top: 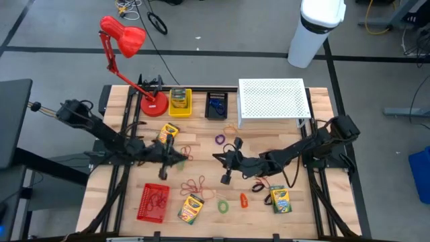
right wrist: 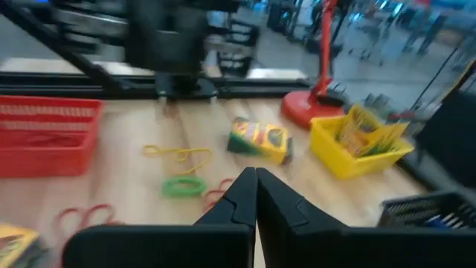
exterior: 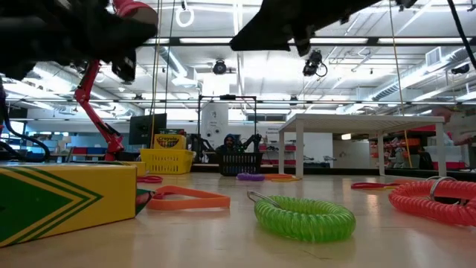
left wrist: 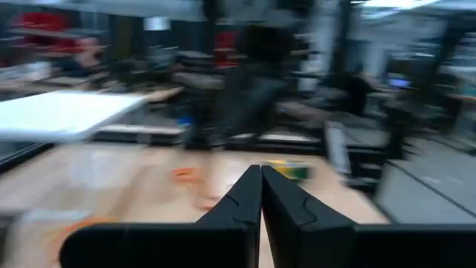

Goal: Pick & Place Office Desk Supplies
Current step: Put the black spiral keychain into the black bin

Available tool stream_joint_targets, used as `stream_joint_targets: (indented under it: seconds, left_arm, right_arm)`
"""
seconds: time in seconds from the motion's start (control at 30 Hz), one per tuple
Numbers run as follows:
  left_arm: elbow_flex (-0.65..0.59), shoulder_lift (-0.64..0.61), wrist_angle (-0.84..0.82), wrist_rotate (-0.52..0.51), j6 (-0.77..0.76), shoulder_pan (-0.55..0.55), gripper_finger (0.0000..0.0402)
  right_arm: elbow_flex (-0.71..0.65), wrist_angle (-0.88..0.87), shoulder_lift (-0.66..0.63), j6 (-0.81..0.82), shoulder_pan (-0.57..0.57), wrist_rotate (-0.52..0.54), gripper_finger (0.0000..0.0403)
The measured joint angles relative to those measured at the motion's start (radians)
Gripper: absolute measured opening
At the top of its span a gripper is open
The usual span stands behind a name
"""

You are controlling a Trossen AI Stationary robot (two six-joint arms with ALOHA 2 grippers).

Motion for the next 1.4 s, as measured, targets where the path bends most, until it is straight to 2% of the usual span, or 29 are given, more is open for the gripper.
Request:
stream_joint_targets:
  seconds: [0.07,0.13,0.27,0.37,0.47,0.63,0.77,0.9,1.13,1.4]
  left_arm:
    - [-0.001,0.0,-0.036,-0.047,-0.003,0.039,0.002]
    - [-0.002,0.001,-0.072,-0.053,0.012,0.078,0.0021]
    - [-0.002,0.001,-0.047,0.05,0.046,0.128,0.0015]
    - [-0.001,0.0,-0.023,0.137,0.093,0.135,0.0006]
    - [-0.001,0.001,-0.035,0.142,0.118,0.134,0.0007]
    - [-0.001,0.003,-0.044,0.12,0.083,0.134,0.0023]
    - [-0.001,0.003,-0.044,0.123,0.043,0.134,0.0027]
    - [0.013,0.003,-0.048,0.127,-0.018,0.134,0.0027]
    - [0.021,0.004,-0.094,0.099,0.041,0.134,0.0028]
    - [0.021,0.004,-0.098,0.073,0.062,0.135,0.0028]
  right_arm:
    - [0.0,-0.076,-0.015,0.075,0.008,-0.025,0.0013]
    - [0.0,-0.157,-0.026,0.166,0.011,-0.047,0.0015]
    - [0.007,-0.358,-0.034,0.317,0.008,-0.054,0.0016]
    - [0.073,-0.635,-0.031,0.43,0.009,-0.182,0.0024]
    - [0.146,-0.904,-0.021,0.518,0.021,-0.329,0.0048]
    - [0.179,-1.138,0.003,0.54,0.074,-0.505,0.0113]
    - [0.156,-1.203,0.039,0.501,0.127,-0.594,0.0155]
    - [0.138,-1.209,0.075,0.428,0.162,-0.653,0.0172]
    - [0.138,-1.157,0.114,0.283,0.159,-0.578,0.0174]
    - [0.138,-1.102,0.141,0.112,0.137,-0.599,0.0174]
